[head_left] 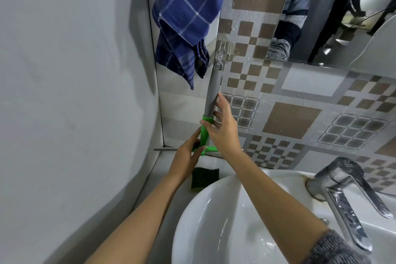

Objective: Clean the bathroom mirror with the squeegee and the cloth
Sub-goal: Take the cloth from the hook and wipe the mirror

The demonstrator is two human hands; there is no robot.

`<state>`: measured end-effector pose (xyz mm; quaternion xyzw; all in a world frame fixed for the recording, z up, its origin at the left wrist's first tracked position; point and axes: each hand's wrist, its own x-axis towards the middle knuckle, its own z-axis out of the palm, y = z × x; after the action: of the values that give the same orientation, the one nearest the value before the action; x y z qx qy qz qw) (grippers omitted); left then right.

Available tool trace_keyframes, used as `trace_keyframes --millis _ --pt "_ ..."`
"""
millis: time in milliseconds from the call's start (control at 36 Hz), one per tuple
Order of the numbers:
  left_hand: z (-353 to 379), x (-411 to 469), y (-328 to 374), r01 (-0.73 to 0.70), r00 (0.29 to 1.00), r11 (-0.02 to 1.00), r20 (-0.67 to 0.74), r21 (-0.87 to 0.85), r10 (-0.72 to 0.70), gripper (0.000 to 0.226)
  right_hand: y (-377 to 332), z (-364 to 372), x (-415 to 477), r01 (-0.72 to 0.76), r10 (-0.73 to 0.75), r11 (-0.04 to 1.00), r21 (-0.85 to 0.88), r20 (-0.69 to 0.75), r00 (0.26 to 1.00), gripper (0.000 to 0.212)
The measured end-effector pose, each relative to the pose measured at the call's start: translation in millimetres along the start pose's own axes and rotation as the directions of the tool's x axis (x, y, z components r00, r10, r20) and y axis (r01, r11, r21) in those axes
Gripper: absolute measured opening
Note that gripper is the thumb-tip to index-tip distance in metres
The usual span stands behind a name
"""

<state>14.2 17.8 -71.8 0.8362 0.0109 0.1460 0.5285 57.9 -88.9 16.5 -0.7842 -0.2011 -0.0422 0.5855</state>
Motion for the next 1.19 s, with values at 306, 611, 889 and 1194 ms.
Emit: trace_keyframes --millis 306,611,889,1194 --pt "-46.5 12.6 56.1 -0.189 0.921 0.981 -0.338 0.052 0.195 0.035 -38.1 -18.0 -4.4 0.174 -0.202 0.966 -0.191 -0.139 0.969 0.062" --pt "-157.6 88.2 226.7 -0.481 0.714 0.861 -0.498 0.164 0.493 0.042 -191.8 -41.6 66.5 0.498 -0.523 0.852 -0.161 -0.225 0.822 0.043" --pt "-172.3 126.9 250.6 -0.445 0.854 0.891 -0.255 0.089 0.453 0.031 -225.6 -32.3 124.8 0.388 -0.424 0.898 -0.209 -0.167 0.890 0.042" --pt "-179.3 130.6 267.7 -0.482 0.809 0.875 -0.358 0.050 0.466 0.041 -253.1 -64.9 126.2 0.466 -0.524 0.844 -0.264 -0.226 0.821 0.016"
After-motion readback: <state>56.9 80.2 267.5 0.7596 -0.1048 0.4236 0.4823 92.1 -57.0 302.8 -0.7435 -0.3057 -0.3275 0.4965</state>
